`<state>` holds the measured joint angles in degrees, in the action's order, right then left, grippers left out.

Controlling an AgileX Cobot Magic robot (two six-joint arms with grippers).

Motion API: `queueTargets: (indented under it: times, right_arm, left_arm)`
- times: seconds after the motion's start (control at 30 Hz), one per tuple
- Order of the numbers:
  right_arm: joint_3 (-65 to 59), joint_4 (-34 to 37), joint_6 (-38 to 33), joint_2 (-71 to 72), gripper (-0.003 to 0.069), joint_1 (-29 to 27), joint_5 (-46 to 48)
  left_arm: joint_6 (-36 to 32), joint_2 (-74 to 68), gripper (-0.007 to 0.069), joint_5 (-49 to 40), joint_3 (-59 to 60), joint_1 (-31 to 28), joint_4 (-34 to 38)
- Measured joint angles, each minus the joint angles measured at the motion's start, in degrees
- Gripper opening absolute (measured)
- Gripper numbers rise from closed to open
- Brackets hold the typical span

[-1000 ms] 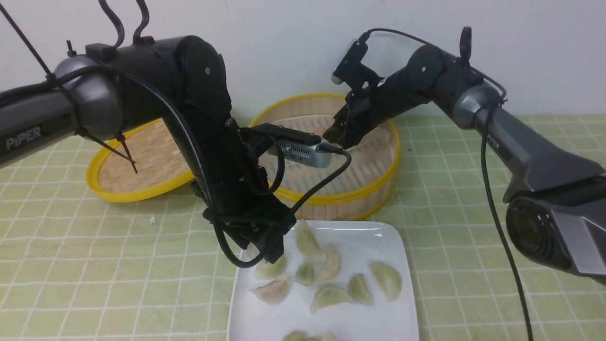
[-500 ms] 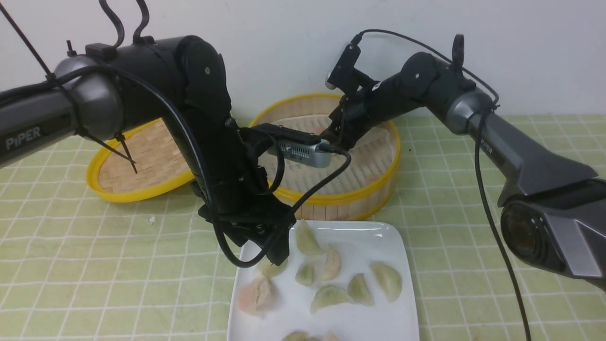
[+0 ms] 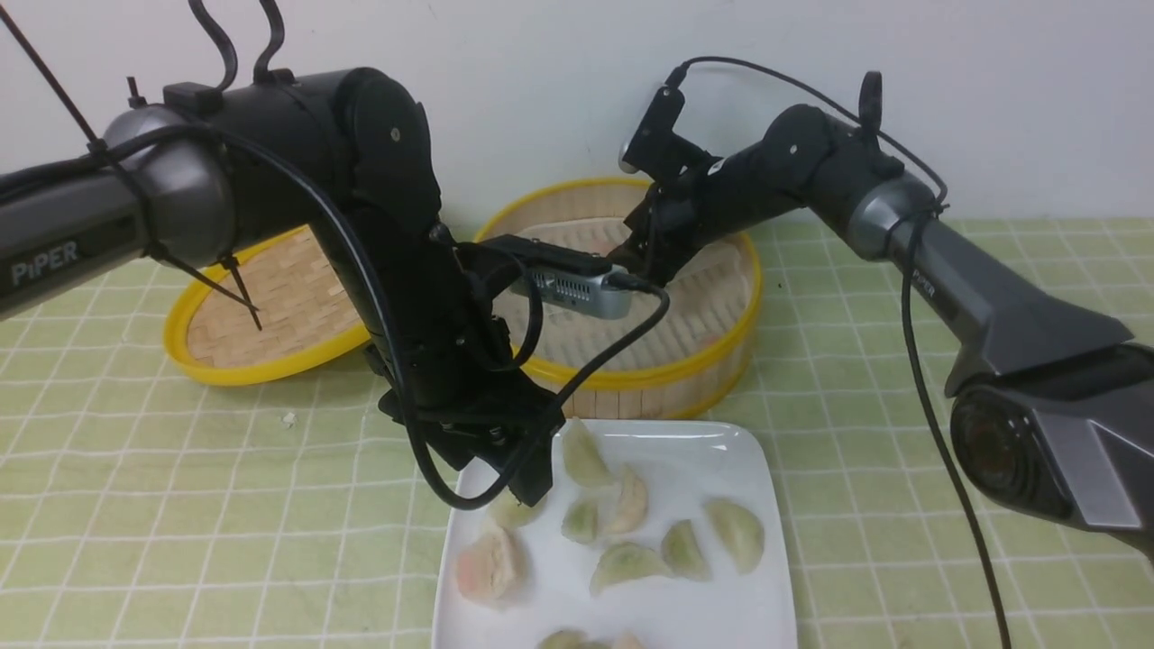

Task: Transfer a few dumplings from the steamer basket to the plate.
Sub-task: Use the right arm to grab a dumpling from inside the steamer

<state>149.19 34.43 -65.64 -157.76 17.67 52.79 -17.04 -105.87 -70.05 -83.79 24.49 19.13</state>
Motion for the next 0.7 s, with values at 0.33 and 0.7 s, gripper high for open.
queueTargets:
  times: [0.33, 0.7]
  right_arm:
    - [0.0, -0.2, 1.7, 0.0, 0.0059, 0.2, 1.0]
    - [0.0, -4.4, 5.6, 6.7, -0.0011, 0.2, 10.0]
  left_arm:
    - [0.2, 0.0, 0.0508, 0.0, 0.0, 0.0, 0.0]
    - [0.9, 0.0, 0.0327, 0.0, 0.0, 0.0, 0.1]
